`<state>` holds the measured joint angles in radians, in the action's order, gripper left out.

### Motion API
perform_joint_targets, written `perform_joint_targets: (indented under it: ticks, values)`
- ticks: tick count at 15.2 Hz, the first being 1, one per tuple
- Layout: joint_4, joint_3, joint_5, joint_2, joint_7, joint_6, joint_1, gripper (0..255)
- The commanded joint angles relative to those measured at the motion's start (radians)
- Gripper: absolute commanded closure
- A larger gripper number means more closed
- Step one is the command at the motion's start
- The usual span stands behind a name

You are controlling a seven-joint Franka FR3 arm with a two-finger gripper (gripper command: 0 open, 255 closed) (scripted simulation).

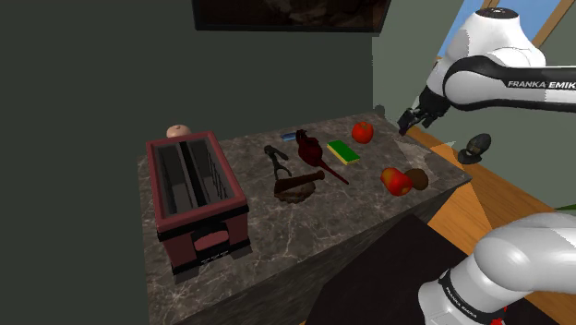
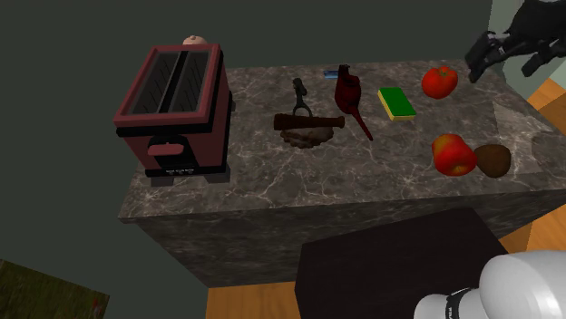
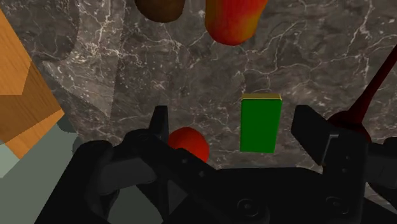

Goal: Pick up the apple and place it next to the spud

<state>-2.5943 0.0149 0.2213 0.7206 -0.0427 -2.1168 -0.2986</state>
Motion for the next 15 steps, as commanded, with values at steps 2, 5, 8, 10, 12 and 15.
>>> perform_joint_targets:
  ticks: [2,5,8,10,12,15]
  values:
    - [0.012,-0.055,0.025,-0.121,-0.081,0.004,-0.019,0]
    - [0.032,-0.104,0.052,-0.246,-0.163,0.016,-0.037,0]
    - [0.057,-0.145,0.083,-0.374,-0.245,0.035,-0.052,0]
    - [0.076,-0.167,0.105,-0.461,-0.301,0.05,-0.06,0]
    - [0.069,-0.165,0.112,-0.473,-0.307,0.037,-0.062,0]
    - [0.044,-0.159,0.128,-0.491,-0.316,-0.006,-0.071,0]
